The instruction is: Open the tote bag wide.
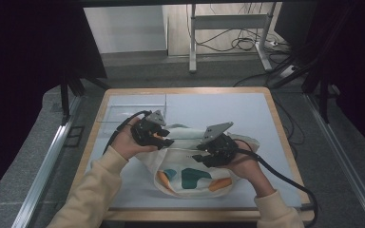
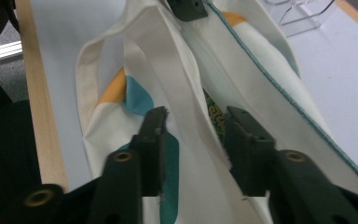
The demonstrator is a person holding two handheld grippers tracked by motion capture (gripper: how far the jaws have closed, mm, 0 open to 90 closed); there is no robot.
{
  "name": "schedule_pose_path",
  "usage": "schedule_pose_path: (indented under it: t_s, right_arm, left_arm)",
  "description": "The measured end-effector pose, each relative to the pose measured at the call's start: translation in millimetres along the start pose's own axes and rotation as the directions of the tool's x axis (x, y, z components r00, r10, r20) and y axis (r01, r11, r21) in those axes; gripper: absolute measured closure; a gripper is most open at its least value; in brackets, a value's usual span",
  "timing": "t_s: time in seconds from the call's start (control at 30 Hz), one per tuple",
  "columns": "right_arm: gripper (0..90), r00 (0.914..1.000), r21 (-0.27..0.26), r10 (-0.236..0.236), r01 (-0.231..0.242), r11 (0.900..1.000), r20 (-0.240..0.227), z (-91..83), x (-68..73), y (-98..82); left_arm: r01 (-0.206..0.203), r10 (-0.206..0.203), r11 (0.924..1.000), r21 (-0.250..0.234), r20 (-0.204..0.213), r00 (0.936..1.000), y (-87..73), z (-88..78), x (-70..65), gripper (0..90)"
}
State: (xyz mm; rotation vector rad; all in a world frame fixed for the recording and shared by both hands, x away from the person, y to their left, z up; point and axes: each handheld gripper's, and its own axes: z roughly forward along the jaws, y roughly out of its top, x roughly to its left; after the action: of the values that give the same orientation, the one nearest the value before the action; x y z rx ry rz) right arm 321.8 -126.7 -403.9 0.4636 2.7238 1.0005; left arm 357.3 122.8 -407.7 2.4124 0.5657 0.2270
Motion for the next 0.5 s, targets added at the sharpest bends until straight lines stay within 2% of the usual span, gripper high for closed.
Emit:
schedule_pose_path:
  t_s: [0.1,0.2,0.33,0.5]
  right_arm:
    - [69.5,0.9998,0.012,-0.009,0.009,1.0,-0.018,4.2,0.3,-0.5]
    - [76.7,0.9995,0.03,-0.019,0.02,0.999,-0.025,8.0,2.0,-1.2]
    - [83.9,0.9988,0.047,-0.039,0.041,0.998,-0.029,11.2,5.5,-2.5]
    - [85.3,0.9982,0.053,-0.048,0.05,0.997,-0.038,11.2,9.2,-3.5]
  left_arm:
    - [-0.02,0.02,0.9997,0.016,0.023,0.9995,1.7,0.8,-2.0,78.4]
    - [-0.028,0.028,0.9992,0.027,0.026,0.9993,2.7,1.8,-3.5,80.6]
    - [-0.015,0.015,0.9998,0.012,-0.01,0.9998,3.6,0.0,-2.2,81.2]
    - [-0.004,0.004,1.0,0.002,-0.05,0.9987,5.6,-1.1,1.3,81.5]
